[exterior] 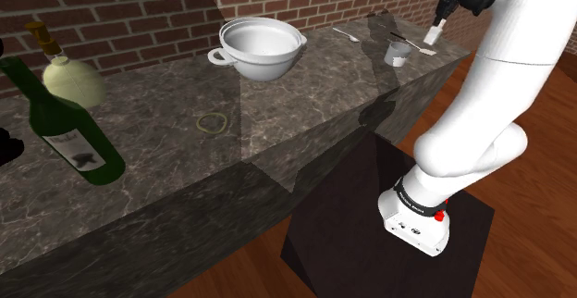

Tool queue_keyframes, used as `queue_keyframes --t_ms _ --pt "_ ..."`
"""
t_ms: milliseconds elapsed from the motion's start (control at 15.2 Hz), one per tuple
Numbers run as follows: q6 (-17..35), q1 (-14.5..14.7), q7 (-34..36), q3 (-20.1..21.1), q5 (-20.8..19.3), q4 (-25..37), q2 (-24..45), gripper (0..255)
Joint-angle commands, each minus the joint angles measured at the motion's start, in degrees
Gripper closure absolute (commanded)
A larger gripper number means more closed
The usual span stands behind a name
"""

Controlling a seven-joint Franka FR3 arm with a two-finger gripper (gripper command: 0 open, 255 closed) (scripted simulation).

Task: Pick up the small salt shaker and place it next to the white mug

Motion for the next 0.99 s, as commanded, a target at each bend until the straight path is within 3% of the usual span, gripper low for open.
queue_keyframes --t_ms 0,924 --pt "-0.6 -2.3 -1.8 0.2 2.0 3.1 3.2 255" --pt "10.0 -1.1 -2.6 0.9 2.7 -7.2 3.7 255"
